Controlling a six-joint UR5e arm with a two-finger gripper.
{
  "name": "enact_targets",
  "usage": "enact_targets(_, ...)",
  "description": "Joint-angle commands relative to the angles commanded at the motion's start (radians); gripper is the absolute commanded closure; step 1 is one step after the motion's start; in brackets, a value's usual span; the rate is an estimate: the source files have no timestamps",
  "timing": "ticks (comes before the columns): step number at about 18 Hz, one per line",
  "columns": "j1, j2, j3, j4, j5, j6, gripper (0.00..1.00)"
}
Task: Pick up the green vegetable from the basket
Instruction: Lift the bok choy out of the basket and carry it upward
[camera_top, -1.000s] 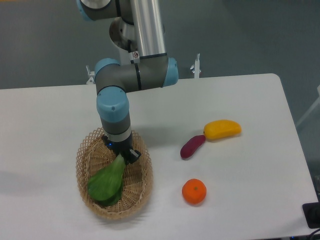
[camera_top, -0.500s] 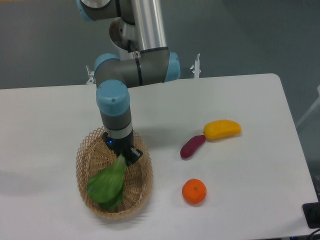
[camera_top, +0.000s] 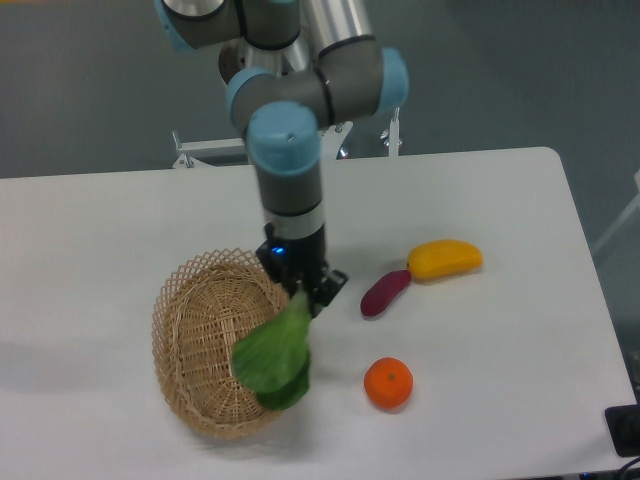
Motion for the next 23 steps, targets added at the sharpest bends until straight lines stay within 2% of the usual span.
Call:
enact_targets(4,0.117,0.029,0.003,-0.075,-0.051,0.133,0.60)
enact_targets(8,0.224,0.046,0.003,-0.138,-0.055,0.314,0.60)
enact_targets(13,0.327,0.057,0.008,-0.167,-0.084,0.463,0.63)
enact_targets(15,0.347,0.057,0.017,-0.184,-0.110,0.480,0.63)
enact_targets(23,0.349,0.055,0.018,-0.184,-0.112,0.482,0.62)
